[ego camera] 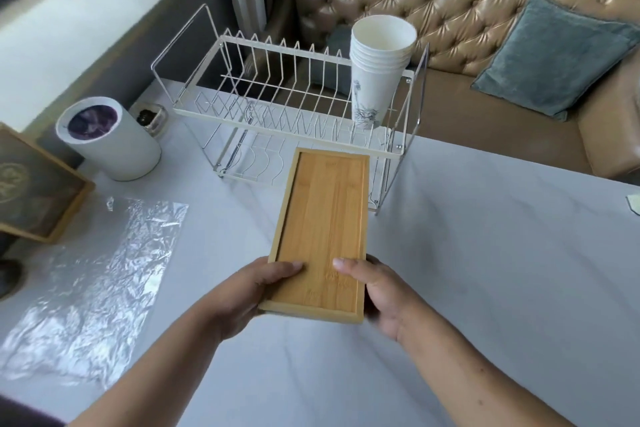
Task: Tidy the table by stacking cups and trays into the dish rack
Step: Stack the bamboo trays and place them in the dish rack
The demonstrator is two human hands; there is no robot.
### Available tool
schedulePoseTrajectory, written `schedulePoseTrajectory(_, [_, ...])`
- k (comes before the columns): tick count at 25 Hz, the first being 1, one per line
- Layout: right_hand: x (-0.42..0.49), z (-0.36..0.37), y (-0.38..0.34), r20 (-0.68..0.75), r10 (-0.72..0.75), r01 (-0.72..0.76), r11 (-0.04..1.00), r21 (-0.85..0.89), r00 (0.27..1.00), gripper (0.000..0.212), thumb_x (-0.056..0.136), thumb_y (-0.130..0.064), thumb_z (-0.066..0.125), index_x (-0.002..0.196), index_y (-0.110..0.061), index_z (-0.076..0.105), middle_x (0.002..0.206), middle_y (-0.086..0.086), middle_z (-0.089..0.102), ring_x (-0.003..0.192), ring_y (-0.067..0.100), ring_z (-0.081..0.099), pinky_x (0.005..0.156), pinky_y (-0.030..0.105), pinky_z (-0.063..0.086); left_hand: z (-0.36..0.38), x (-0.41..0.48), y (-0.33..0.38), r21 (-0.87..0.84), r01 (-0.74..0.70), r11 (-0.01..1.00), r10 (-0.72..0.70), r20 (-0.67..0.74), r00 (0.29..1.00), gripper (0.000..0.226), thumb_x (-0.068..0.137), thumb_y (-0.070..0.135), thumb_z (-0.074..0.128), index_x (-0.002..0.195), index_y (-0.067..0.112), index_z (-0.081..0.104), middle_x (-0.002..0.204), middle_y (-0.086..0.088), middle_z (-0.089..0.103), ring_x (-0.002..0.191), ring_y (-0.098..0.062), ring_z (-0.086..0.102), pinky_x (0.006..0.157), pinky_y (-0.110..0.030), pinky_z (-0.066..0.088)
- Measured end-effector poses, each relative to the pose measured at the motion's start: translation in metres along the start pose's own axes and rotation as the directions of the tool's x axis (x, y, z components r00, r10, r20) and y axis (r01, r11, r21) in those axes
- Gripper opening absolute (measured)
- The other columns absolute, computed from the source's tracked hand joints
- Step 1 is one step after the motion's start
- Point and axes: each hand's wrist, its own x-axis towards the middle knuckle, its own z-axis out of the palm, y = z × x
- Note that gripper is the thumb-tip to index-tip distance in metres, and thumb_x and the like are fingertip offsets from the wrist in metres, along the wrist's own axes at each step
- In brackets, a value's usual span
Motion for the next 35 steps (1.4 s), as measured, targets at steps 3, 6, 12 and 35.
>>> schedulePoseTrajectory(3, [0.025,0.004,-0.022,0.005,-0.025,0.025,1.0,0.017,1.0,0.06,0.076,-0.031,0.078,0.132,-0.012,0.066,0.125,0.015,0.074,0.119,0.034,0.069,0.11,0.057,0.047,-0.007,0.021,0.025,0.023,-0.05,0.998,0.05,-0.024,0.998,0.05,0.072,0.053,0.081,0.114,0.024,0.081,0.119,-0.007,0.079,0.106,-0.02,0.075,0.092,-0.037,0.056])
schedulePoseTrajectory(6, [0.051,0.005,-0.048,-0.047,-0.044,0.044,0.999,0.016,0.998,0.054,0.078,-0.029,0.08,0.128,-0.014,0.068,0.121,0.013,0.076,0.118,0.033,0.07,0.109,0.053,0.049,-0.015,0.047,0.051,0.004,-0.086,0.996,0.086,-0.03,0.996,0.036,0.074,0.045,0.079,0.105,0.027,0.085,0.116,-0.005,0.08,0.103,-0.019,0.076,0.094,-0.039,0.056])
schedulePoseTrajectory(12, [0.102,0.002,-0.084,-0.159,-0.037,0.03,0.999,-0.045,0.987,0.043,0.084,-0.033,0.078,0.122,-0.014,0.072,0.117,0.011,0.077,0.119,0.032,0.069,0.114,0.053,0.044,-0.033,0.101,0.083,-0.015,-0.053,0.998,0.051,-0.125,0.991,0.047,0.072,0.041,0.079,0.112,0.017,0.076,0.107,-0.003,0.081,0.101,-0.021,0.075,0.101,-0.042,0.054])
schedulePoseTrajectory(35, [0.137,-0.013,-0.089,-0.318,-0.025,0.017,1.0,-0.026,0.948,0.064,0.052,-0.062,0.083,0.107,-0.031,0.075,0.108,-0.002,0.079,0.109,0.025,0.07,0.105,0.048,0.049,-0.035,0.163,0.102,0.008,-0.016,1.0,0.017,-0.148,0.989,0.056,0.064,0.05,0.085,0.113,0.024,0.077,0.1,0.001,0.08,0.097,-0.021,0.072,0.084,-0.035,0.054])
